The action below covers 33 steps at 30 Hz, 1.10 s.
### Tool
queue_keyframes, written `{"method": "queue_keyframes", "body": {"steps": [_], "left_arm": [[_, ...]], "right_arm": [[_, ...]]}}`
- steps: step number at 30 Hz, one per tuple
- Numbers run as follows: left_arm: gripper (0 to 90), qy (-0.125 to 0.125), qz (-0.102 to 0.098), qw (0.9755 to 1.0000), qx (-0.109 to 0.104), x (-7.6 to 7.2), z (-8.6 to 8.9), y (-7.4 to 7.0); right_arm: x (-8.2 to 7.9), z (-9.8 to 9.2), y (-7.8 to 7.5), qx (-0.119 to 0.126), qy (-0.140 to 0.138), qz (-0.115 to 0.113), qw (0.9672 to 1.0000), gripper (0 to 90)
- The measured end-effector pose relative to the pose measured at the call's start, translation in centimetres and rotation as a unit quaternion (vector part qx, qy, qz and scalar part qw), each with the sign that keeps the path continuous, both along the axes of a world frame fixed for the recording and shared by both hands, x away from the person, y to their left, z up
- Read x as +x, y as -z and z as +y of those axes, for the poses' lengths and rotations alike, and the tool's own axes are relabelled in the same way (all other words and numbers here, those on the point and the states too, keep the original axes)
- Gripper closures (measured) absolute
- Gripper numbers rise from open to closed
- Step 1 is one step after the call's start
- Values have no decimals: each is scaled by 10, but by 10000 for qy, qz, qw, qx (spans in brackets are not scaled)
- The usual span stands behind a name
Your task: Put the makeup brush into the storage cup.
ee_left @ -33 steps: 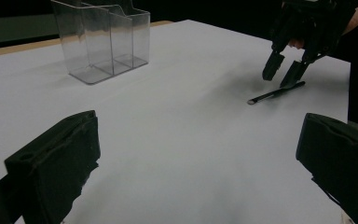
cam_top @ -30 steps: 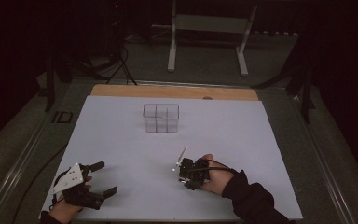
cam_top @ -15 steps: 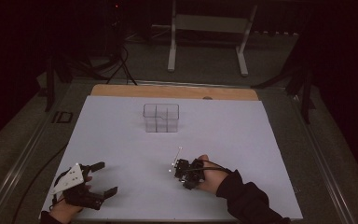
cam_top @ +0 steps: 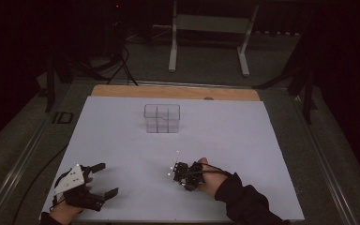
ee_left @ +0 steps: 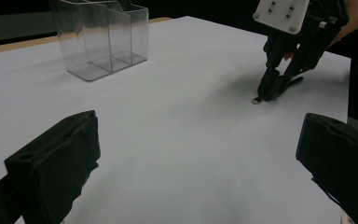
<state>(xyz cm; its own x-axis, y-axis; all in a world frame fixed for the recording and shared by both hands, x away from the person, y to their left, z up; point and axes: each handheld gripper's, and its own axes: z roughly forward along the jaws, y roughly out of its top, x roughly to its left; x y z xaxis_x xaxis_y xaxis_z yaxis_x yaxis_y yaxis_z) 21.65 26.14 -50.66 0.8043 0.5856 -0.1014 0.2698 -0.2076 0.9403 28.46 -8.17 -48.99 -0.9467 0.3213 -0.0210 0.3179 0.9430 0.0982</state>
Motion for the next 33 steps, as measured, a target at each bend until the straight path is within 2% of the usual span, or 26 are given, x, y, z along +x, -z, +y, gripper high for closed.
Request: {"method": "queue_keyframes", "body": {"steps": [5,7,11,12,14,15,16,17,19,20,22,23,24,25,26,28,29,30,32,33], "left_arm": [[10,15,1,10000,16,0,0,0],[10,14,-1,10000,-3,0,0,0],[10,-1,8,10000,-15,0,0,0],[10,3,14,10000,-16,0,0,0],[10,12,12,10000,-2,0,0,0],[10,18,5,10000,-1,0,0,0],[10,17,-4,10000,-3,0,0,0],[10,17,-4,10000,-3,0,0,0],[10,-3,4,10000,-14,0,0,0],[10,-3,4,10000,-14,0,0,0],[10,9,12,10000,-16,1,0,0],[10,9,12,10000,-16,1,0,0],[10,19,6,10000,-5,0,0,0],[10,19,6,10000,-5,0,0,0],[10,15,2,10000,-18,0,0,0],[9,10,6,10000,-19,0,0,0],[10,6,7,10000,-23,1,0,0],[10,3,7,10000,-22,0,0,0],[10,9,2,10000,-19,0,0,0],[10,9,11,10000,-25,1,0,0]], "right_arm": [[-3,0,0,-11,15,-98,10000,841],[2,-2,-3,59,54,-75,9999,844],[10,-10,-19,357,247,-203,9989,846],[11,-12,-23,348,229,-219,9989,846],[15,-16,-33,521,326,-274,9977,846],[16,-17,-37,510,294,-339,9977,846],[17,-19,-42,609,400,-432,9964,846],[18,-20,-46,614,375,-425,9965,846],[20,-22,-56,764,482,-608,9941,846],[20,-22,-56,764,482,-608,9941,846],[25,-26,-70,995,524,-780,9906,846],[25,-26,-70,995,524,-780,9906,846],[27,-29,-77,1212,576,-884,9870,846],[27,-29,-77,1212,576,-884,9870,846],[30,-30,-79,1316,575,-911,9854,846],[31,-31,-80,1342,566,-840,9858,846],[33,-32,-81,1404,605,-917,9840,846],[34,-33,-80,1396,554,-854,9850,846],[35,-35,-82,1521,605,-924,9822,846],[35,-36,-83,1545,573,-863,9825,846]]}}
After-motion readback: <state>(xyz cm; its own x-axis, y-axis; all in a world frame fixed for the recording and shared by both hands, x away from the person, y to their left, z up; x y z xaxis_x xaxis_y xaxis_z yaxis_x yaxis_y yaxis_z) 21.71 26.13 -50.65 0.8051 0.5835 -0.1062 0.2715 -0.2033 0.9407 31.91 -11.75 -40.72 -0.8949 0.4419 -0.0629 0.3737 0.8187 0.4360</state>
